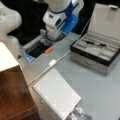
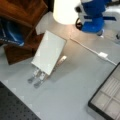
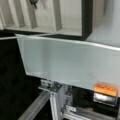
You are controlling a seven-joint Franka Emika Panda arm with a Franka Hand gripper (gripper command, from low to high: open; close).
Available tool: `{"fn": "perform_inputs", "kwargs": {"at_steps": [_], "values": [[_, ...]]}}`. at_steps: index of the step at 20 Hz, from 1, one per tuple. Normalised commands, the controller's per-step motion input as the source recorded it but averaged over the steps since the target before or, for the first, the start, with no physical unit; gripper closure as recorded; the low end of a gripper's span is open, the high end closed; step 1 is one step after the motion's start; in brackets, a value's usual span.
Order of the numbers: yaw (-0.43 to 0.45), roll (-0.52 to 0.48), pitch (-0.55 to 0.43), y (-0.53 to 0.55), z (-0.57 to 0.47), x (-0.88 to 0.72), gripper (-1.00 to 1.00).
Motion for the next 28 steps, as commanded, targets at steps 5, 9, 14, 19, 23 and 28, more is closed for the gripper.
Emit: {"fn": "perform_inputs", "kwargs": {"at_steps": [5,9,14,19,23,28], "values": [[0.33,-0.353,-0.114,-0.07,-0.06,-0.37,-1.0],[0.246,-0.291,-0.181,-0.02,-0.2,-0.38,-1.0],[0.168,-0.138,-0.205,-0.13,-0.24,-0.51,-1.0],[0.068,-0.136,-0.254,-0.22,-0.15,-0.63,-1.0],[-0.003,-0.209,-0.299,-0.17,-0.2,-0.62,-1.0],[-0.061,-0.16,-0.241,-0.06,-0.28,-0.44,1.0]]}}
